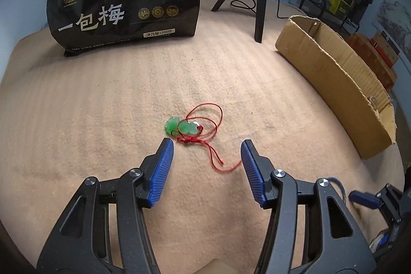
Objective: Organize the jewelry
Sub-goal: 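Close the left tool on the jade pendant while the right tool grasps the bangle rim, then lift and carry the pendant and bangle over the box with both tools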
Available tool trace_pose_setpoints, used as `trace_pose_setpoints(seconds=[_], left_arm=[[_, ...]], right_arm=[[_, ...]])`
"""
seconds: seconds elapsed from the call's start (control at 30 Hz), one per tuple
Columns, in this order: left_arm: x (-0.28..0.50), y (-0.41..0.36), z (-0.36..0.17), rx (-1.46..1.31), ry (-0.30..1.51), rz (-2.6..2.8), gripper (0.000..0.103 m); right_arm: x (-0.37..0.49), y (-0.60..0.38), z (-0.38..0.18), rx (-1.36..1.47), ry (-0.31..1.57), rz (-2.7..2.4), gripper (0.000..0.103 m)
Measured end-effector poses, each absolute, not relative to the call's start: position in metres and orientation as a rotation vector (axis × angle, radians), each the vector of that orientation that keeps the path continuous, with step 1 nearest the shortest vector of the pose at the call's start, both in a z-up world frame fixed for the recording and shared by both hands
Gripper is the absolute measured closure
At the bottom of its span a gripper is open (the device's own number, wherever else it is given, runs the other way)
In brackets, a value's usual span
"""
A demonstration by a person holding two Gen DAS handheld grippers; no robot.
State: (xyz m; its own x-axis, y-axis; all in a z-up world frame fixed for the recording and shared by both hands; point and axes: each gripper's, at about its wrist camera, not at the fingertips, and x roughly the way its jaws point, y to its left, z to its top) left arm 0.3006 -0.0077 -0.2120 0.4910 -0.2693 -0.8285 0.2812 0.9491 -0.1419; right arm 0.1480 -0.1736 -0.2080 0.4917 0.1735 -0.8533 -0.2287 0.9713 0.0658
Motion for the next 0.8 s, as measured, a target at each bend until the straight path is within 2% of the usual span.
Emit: trace_pose_setpoints(seconds=[0.43, 0.5, 0.57, 0.63, 0.8], left_arm=[[0.322, -0.002, -0.229, 0.039, 0.975, -0.303, 0.047], [0.322, -0.002, -0.230, 0.047, 0.968, -0.303, 0.053], [0.322, -0.002, -0.230, 0.051, 0.965, -0.300, 0.064], [0.322, -0.002, -0.230, 0.046, 0.964, -0.304, 0.069], [0.321, -0.002, -0.230, 0.052, 0.959, -0.300, 0.070]], right_arm=[[0.166, -0.170, -0.217, -0.066, 1.000, 0.236, 0.031], [0.167, -0.169, -0.218, -0.072, 0.998, 0.234, 0.031], [0.168, -0.168, -0.219, -0.074, 0.997, 0.233, 0.031], [0.169, -0.168, -0.219, -0.076, 0.998, 0.236, 0.032], [0.168, -0.168, -0.219, -0.072, 0.996, 0.238, 0.035]])
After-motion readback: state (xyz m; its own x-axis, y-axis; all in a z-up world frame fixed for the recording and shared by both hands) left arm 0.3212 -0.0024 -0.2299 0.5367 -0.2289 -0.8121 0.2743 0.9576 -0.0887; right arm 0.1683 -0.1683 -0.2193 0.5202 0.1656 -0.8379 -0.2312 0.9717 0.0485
